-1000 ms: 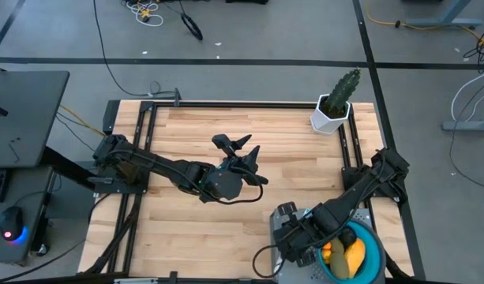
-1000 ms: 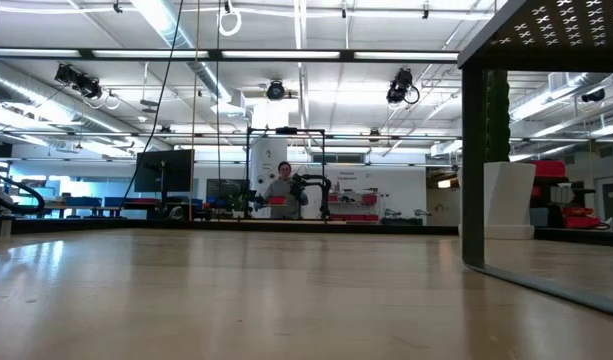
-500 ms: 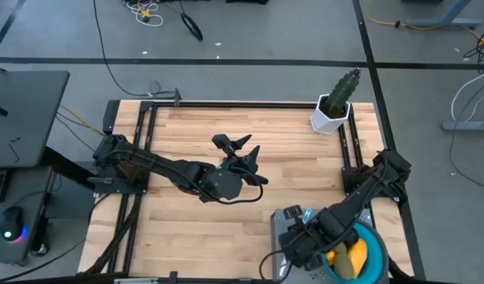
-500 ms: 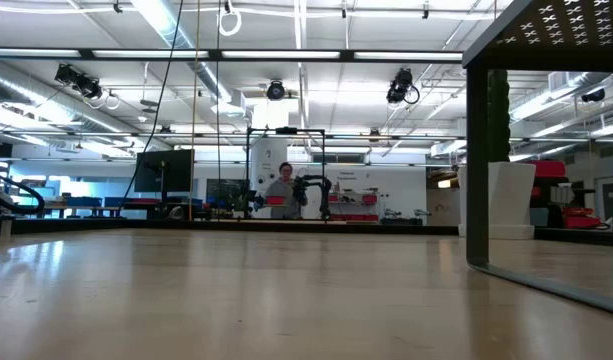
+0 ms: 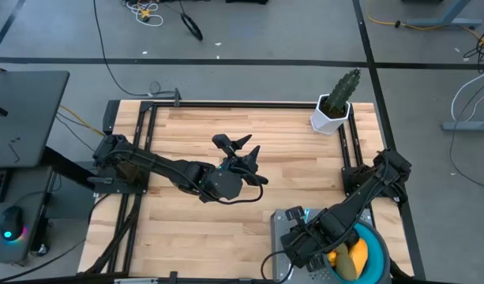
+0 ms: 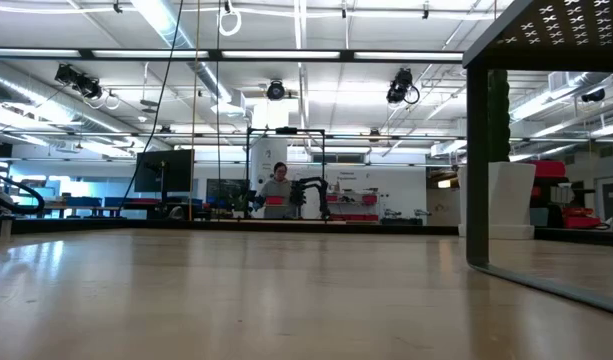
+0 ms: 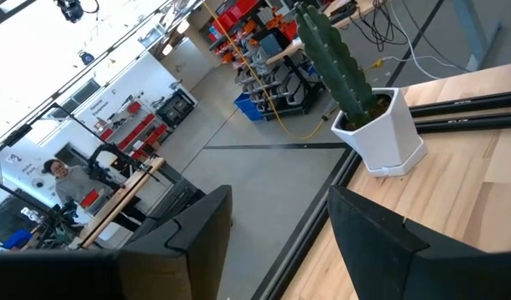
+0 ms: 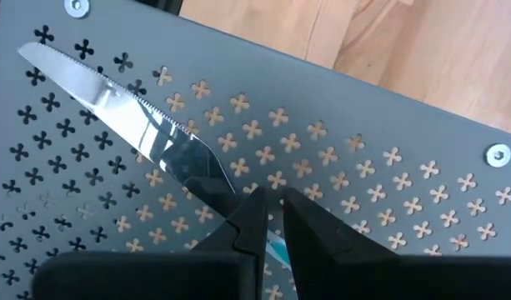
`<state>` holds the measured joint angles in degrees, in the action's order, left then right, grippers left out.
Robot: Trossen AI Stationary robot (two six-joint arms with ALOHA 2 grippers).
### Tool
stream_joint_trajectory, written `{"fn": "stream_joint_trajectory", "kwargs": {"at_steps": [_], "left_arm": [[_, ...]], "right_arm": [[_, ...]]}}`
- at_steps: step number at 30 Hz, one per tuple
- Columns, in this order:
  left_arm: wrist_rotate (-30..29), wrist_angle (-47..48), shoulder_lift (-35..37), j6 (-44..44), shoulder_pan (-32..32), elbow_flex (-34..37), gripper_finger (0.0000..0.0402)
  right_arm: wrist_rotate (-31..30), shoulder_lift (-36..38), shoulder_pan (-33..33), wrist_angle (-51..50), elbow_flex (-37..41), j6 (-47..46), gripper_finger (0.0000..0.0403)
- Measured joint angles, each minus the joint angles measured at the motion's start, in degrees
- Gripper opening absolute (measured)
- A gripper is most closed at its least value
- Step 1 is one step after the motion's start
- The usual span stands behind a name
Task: Pick & Place Fruit
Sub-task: Put the white patterned table knife on the shelf, then return To Home Position
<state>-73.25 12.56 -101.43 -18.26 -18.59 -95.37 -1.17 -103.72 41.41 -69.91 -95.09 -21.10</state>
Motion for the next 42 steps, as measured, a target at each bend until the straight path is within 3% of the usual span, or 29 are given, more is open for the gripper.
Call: {"fn": "stream_joint_trajectory", "kwargs": {"at_steps": [15, 24, 35, 42], "left_arm": [[0.92, -0.02, 0.00, 0.02, 0.44, 0.00, 0.0208], [1.33, -0.02, 0.00, 0.13, 0.81, -0.02, 0.0208], [1.40, -0.02, 0.00, 0.24, 0.81, -0.02, 0.0208], [1.62, -0.04, 0.00, 0.24, 0.81, -0.02, 0.0208]], "right_arm": [[5.21, 1.58, 0.48, -1.51, 0.24, -1.16, 0.0047], [2.44, 3.33, 0.79, -0.57, 0.24, -0.92, 0.0047], [-7.96, 3.41, 0.11, 4.67, 0.22, 4.05, 0.0047], [-9.20, 3.45, -1.88, 7.69, 0.14, 5.99, 0.0047]]}}
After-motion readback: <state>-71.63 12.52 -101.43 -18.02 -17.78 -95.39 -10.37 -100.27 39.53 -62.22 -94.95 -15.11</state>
